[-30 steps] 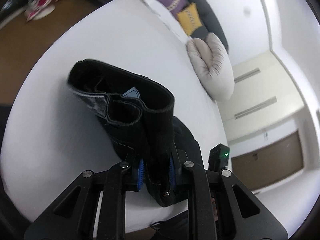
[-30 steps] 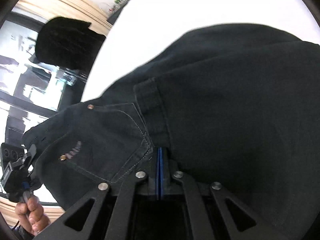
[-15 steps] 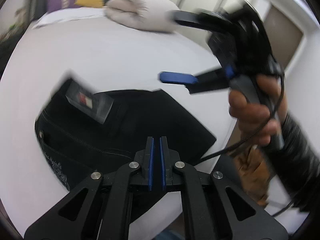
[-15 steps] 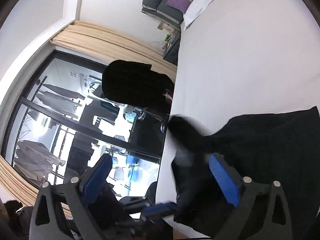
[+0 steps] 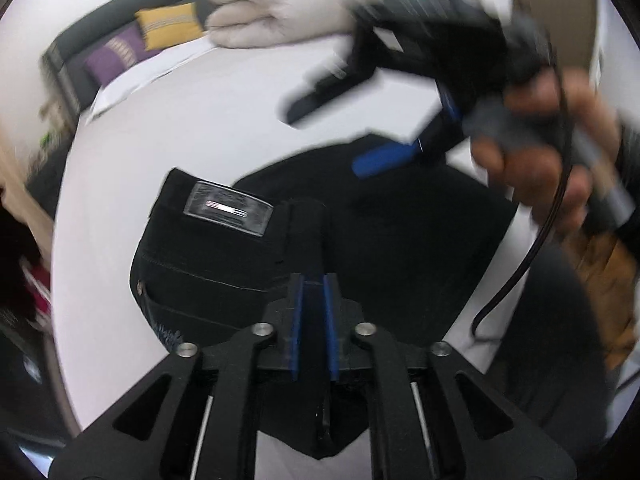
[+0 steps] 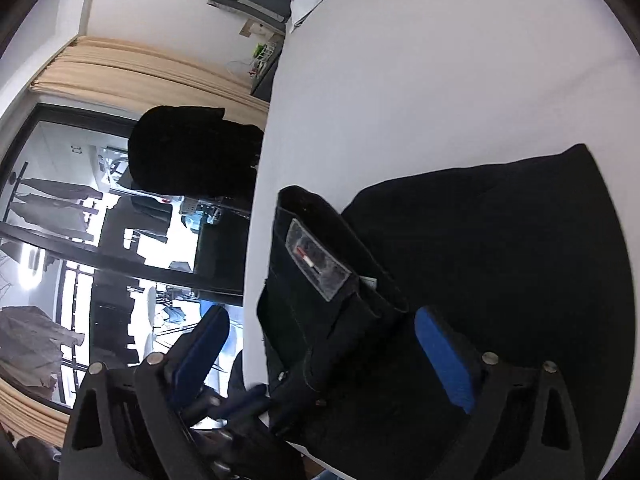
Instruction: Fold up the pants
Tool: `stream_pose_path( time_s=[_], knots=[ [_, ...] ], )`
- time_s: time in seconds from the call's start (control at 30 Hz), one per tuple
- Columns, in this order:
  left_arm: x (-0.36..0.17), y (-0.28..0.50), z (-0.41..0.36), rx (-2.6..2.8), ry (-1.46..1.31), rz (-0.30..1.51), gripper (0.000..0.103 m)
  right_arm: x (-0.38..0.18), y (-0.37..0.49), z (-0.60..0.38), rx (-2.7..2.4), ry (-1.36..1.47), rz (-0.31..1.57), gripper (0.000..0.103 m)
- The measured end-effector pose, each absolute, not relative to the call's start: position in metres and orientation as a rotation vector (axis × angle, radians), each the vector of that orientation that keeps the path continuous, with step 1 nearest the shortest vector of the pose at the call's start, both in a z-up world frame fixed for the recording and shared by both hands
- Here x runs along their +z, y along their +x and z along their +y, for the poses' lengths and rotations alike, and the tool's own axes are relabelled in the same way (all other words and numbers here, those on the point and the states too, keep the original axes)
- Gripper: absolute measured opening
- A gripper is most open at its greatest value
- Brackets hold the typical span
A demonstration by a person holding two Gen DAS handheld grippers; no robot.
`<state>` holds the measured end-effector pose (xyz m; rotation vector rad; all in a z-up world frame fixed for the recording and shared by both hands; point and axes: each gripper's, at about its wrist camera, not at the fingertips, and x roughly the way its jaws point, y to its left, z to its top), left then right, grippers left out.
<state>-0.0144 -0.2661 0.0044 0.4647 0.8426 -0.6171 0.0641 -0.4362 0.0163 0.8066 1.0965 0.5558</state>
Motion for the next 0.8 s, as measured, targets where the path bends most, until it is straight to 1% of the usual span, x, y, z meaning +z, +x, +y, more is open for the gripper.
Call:
stream_pose_path(
  time_s=[0.07,0.1,0.13,0.3,0.43,0.6,0.67,0.8],
  knots=[
    [-0.01,-0.015,-0.284,-0.61,0.519,0.849,0.033,0.012,0.061,-0.438,0.558,0.816,1.099,0.097],
    [-0.014,-0.016,-0.288,-0.605,0.533,0.852,0.062,0.01,0.061,-0.439,0.562,0.819,1.106,0.097],
    [-0.017,-0.016,-0.292,-0.607,0.546,0.855,0.081,0.007,0.061,-0.44,0.566,0.821,1.114,0.097],
    [-0.032,-0.016,-0.313,-0.562,0.657,0.846,0.088,0.006,0.072,-0.448,0.588,0.844,1.121,0.097],
    [-0.055,-0.012,-0.346,-0.509,0.783,0.807,0.088,0.008,0.075,-0.448,0.603,0.828,1.12,0.095],
    [-0.058,-0.007,-0.366,-0.459,0.845,0.79,0.089,0.003,0.069,-0.452,0.61,0.832,1.116,0.094],
    [-0.05,-0.005,-0.365,-0.455,0.825,0.811,0.086,0.001,0.069,-0.455,0.607,0.841,1.115,0.093],
    [0.0,-0.007,-0.342,-0.523,0.59,0.809,0.086,0.005,0.07,-0.457,0.626,0.844,1.097,0.093]
  ],
)
